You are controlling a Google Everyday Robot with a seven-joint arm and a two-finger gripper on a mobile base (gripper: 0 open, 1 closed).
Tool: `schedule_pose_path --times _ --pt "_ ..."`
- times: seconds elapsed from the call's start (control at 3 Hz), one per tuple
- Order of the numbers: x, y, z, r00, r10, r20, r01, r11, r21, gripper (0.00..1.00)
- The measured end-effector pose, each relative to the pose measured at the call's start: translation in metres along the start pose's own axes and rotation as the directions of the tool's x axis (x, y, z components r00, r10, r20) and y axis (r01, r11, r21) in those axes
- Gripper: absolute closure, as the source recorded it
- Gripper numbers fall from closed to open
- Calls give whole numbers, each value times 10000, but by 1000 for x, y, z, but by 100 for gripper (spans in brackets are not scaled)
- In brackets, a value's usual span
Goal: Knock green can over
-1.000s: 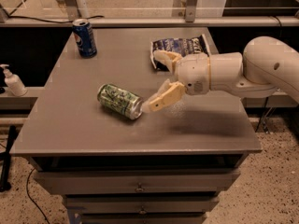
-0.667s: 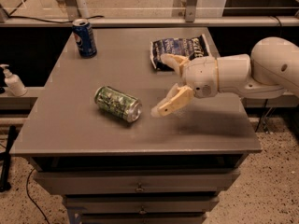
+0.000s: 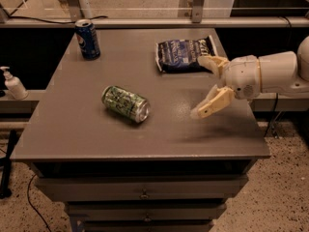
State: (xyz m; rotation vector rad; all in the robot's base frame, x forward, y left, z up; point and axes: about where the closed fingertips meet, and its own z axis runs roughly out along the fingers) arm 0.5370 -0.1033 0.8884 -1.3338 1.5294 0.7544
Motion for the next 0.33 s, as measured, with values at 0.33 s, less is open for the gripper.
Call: schedule_pose_path --times 0.33 --pt "0 0 0 10000 -1 0 1 10000 -1 0"
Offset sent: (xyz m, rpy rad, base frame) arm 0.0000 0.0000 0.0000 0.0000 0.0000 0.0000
